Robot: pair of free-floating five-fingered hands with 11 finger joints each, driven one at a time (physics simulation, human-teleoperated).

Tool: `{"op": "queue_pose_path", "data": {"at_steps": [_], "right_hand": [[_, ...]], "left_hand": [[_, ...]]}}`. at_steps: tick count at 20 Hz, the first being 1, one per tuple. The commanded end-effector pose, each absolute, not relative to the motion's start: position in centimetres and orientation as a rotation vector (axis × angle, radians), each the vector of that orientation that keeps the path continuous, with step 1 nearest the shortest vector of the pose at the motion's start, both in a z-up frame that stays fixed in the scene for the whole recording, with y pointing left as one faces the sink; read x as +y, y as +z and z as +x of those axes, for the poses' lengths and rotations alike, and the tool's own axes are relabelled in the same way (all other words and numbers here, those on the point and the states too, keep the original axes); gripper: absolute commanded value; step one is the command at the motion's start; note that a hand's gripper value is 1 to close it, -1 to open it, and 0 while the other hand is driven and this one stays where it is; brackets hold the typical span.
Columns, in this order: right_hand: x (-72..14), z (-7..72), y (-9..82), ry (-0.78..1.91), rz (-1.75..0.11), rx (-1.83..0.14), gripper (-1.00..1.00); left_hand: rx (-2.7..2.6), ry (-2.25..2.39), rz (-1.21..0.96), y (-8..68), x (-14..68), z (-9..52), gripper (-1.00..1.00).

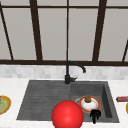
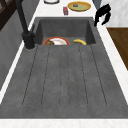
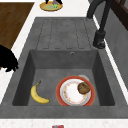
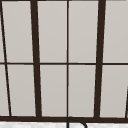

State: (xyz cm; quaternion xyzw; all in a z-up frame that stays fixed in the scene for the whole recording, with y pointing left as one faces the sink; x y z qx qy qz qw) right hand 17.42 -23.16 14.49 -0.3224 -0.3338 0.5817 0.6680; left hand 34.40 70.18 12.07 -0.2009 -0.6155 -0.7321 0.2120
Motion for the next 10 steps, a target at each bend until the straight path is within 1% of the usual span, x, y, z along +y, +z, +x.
{"op": "queue_pose_path", "data": {"at_steps": [1,2,6,10], "right_hand": [[-23.2,17.4,14.5,1.312,-0.727,-0.753,0.00],[-23.2,17.4,14.5,1.312,-0.727,-0.753,0.00],[-23.2,17.4,14.5,1.312,-0.727,-0.753,0.00],[-23.2,17.4,14.5,1.312,-0.727,-0.753,0.00]], "left_hand": [[-1.700,-2.030,-0.584,10.4,70.9,35.4,-1.00],[-1.698,-2.027,-0.600,10.2,71.0,35.6,1.00],[-1.772,-2.087,-0.534,11.1,71.1,37.1,1.00],[-1.863,-2.158,-0.397,12.0,70.6,36.6,1.00]]}}
